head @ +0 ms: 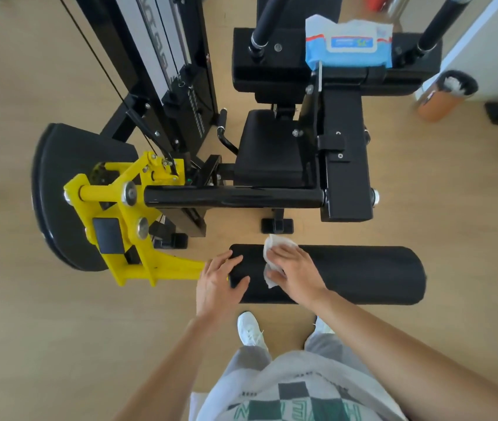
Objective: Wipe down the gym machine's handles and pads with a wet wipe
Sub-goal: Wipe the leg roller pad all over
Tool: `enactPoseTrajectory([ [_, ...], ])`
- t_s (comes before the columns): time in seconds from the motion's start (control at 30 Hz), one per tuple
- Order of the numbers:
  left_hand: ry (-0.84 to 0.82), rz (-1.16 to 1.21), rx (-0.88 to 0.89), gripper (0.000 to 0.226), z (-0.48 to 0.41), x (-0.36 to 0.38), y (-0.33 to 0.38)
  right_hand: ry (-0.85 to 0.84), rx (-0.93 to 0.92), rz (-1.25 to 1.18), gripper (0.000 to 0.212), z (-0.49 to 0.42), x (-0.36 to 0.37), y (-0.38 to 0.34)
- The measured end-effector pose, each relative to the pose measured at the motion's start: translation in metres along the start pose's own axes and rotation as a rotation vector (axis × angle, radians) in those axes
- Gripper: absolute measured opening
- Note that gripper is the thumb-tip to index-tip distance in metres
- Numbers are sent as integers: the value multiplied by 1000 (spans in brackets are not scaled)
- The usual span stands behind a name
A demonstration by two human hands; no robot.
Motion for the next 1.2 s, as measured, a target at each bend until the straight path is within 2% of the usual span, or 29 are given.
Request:
enactPoseTrajectory([
  [0.07,63,-23,61,50,-2,-8,10,-87,-35,-60,40,-6,15,-20],
  [0.17,84,18,183,53,-4,-13,34,-162,63,-177,41,-11,17,-25],
  [0.33,-133,-24,270,65,-2,15,53,-65,200,-502,55,-5,-4,2],
  [0.43,-119,-104,337,55,-1,18,57,-7,219,-383,57,0,-10,18],
  [0.57,-49,-221,422,27,-7,14,64,-44,173,-279,59,-4,-8,22],
  [0.7,29,-285,311,13,-24,4,52,-93,187,-154,61,-5,-9,29],
  [0.8,86,-240,133,14,-36,-12,29,-173,200,-111,58,-4,-7,35],
  [0.9,37,-189,-56,19,-40,-15,9,-192,193,-90,58,-4,-8,34],
  [1.2,-133,-122,-91,39,-35,9,10,-178,229,-78,58,-4,-8,34],
])
Point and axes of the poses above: each hand's wrist, its own z-axis away from the middle knuckle, its own x-axis out of the palm, y = z × x, the point moved 10 cm from there along -z, towards the middle knuckle, and after that the axes turned 6 degrees about y, right-handed, at the moved point
